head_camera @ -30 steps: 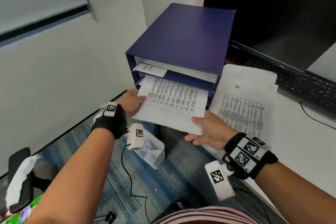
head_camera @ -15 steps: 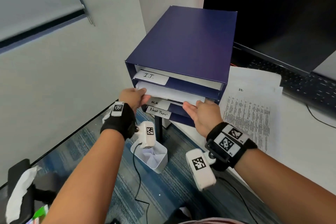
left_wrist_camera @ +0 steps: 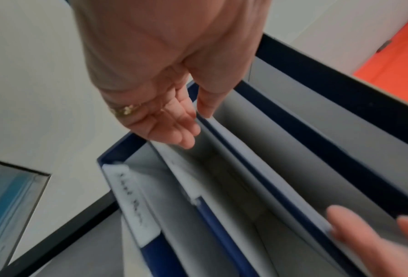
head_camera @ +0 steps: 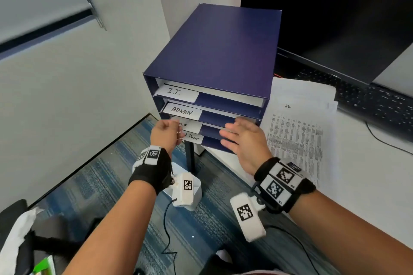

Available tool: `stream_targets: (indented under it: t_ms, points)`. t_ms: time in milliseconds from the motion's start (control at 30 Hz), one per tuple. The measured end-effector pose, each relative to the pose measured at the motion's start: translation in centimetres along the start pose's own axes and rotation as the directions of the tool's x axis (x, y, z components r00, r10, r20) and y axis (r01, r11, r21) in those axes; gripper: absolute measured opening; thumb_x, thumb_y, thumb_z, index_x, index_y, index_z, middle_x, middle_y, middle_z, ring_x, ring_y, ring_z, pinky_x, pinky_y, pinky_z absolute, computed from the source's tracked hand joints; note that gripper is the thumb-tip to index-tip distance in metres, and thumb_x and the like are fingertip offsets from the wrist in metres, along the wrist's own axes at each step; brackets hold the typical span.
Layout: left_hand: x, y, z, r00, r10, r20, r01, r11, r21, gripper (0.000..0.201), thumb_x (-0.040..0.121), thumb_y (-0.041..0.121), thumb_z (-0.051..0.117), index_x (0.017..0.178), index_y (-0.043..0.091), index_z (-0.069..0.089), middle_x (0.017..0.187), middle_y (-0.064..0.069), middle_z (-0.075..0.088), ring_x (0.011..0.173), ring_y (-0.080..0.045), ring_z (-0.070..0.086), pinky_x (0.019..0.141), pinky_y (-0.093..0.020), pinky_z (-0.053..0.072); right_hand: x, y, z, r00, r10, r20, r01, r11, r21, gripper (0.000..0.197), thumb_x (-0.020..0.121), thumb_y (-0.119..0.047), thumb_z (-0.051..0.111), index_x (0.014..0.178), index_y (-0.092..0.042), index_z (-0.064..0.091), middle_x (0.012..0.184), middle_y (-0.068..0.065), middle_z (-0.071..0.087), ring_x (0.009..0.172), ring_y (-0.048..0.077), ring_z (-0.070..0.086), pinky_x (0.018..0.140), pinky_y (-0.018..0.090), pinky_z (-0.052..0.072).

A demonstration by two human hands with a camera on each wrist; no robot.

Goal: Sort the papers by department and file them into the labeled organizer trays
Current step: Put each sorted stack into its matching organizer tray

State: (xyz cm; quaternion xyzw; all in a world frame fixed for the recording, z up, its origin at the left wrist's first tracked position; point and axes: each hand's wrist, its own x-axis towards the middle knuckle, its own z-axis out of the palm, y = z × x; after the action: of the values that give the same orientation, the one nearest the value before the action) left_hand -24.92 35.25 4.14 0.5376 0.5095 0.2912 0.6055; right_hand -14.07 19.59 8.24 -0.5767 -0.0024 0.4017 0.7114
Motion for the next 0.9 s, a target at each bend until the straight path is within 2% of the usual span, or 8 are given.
stream_targets:
  t_ms: [200, 333, 400, 467, 567, 667, 767, 900]
  points:
    - [-4.2, -4.9, 4.6, 0.973, -0.15, 0.175, 0.123, 0.98, 0.159, 0.022, 0.095, 0.015, 0.051, 0.073, 0.016, 0.051, 0.065, -0.002, 0.059, 0.049, -0.01, 0.053, 0.047, -0.02, 0.043, -0.5, 0.8, -7.3, 0.991, -0.031, -0.134, -0.016, 0.944, -0.33, 0.022, 0.094, -0.005, 0.046, 0.104, -0.012, 0.065, 0.088, 0.007, 0.063, 0.071, 0.015, 0.059, 0.059, 0.025, 0.048]
    - [-6.3, -7.2, 8.2, 0.925, -0.238, 0.295, 0.118, 0.92, 0.374, 0.025, 0.09, 0.016, 0.059, 0.065, 0.013, 0.056, 0.061, -0.006, 0.057, 0.058, -0.021, 0.05, 0.067, -0.034, 0.045, -0.2, 1.3, -12.9, 0.967, -0.064, -0.245, -0.052, 0.897, -0.44, 0.02, 0.093, -0.005, 0.049, 0.104, -0.011, 0.065, 0.091, 0.005, 0.064, 0.07, 0.013, 0.056, 0.063, 0.027, 0.05]
    - [-7.2, -7.7, 9.9, 0.903, -0.263, 0.34, 0.075, 0.875, 0.478, 0.027, 0.088, 0.022, 0.061, 0.063, 0.014, 0.056, 0.059, -0.005, 0.054, 0.056, -0.02, 0.048, 0.07, -0.033, 0.042, -0.3, 1.2, -15.7, 0.954, -0.114, -0.278, -0.061, 0.832, -0.551, 0.022, 0.093, -0.008, 0.049, 0.108, -0.012, 0.065, 0.095, 0.002, 0.065, 0.073, 0.012, 0.055, 0.073, 0.03, 0.052]
    - [-8.5, -7.6, 11.4, 0.888, -0.288, 0.359, 0.055, 0.842, 0.537, 0.025, 0.087, 0.029, 0.062, 0.068, 0.015, 0.057, 0.066, -0.008, 0.057, 0.06, -0.022, 0.052, 0.071, -0.03, 0.044, -0.3, 1.2, -18.3, 0.948, -0.141, -0.285, -0.091, 0.74, -0.667, 0.024, 0.093, -0.012, 0.047, 0.109, -0.016, 0.065, 0.105, 0.0, 0.064, 0.082, 0.015, 0.058, 0.079, 0.027, 0.05]
    - [-9.7, -7.6, 13.1, 0.902, -0.244, 0.357, -0.05, 0.761, 0.647, 0.032, 0.084, 0.034, 0.065, 0.105, 0.011, 0.059, 0.1, -0.007, 0.063, 0.094, -0.027, 0.062, 0.088, -0.03, 0.047, 0.0, 1.5, -21.8, 0.952, -0.073, -0.296, -0.231, 0.462, -0.856, 0.025, 0.087, -0.019, 0.045, 0.103, -0.022, 0.063, 0.116, 0.003, 0.061, 0.11, 0.029, 0.054, 0.097, 0.038, 0.045]
    - [-10.8, -7.1, 14.2, 0.937, -0.07, 0.342, -0.221, 0.639, 0.737, 0.014, 0.084, 0.021, 0.063, 0.092, 0.014, 0.054, 0.092, -0.004, 0.056, 0.086, -0.024, 0.056, 0.079, -0.027, 0.044, 0.1, 1.5, -23.9, 0.97, 0.042, -0.237, -0.241, 0.244, -0.94, 0.015, 0.088, -0.02, 0.046, 0.093, -0.021, 0.059, 0.119, 0.005, 0.05, 0.121, 0.035, 0.045, 0.101, 0.039, 0.039]
    - [-11.7, -7.4, 14.9, 0.931, 0.053, 0.362, -0.331, 0.541, 0.773, 0.009, 0.082, 0.006, 0.056, 0.078, 0.014, 0.053, 0.095, -0.005, 0.049, 0.086, -0.024, 0.055, 0.075, -0.023, 0.039, 0.1, 1.4, -24.7, 0.984, 0.118, -0.137, -0.145, 0.063, -0.987, 0.038, 0.093, -0.024, 0.044, 0.129, -0.014, 0.05, 0.137, 0.006, 0.04, 0.128, 0.034, 0.037, 0.106, 0.041, 0.034]
    - [-12.8, -8.0, 15.2, 0.93, 0.052, 0.363, -0.337, 0.511, 0.79, 0.02, 0.079, -0.001, 0.047, 0.089, 0.015, 0.054, 0.095, -0.004, 0.057, 0.084, -0.024, 0.056, 0.074, -0.025, 0.044, -0.2, 1.0, -25.3, 0.983, 0.166, -0.075, -0.064, -0.071, -0.995, 0.048, 0.094, -0.025, 0.041, 0.141, -0.016, 0.038, 0.152, 0.004, 0.024, 0.136, 0.035, 0.025, 0.11, 0.043, 0.031]
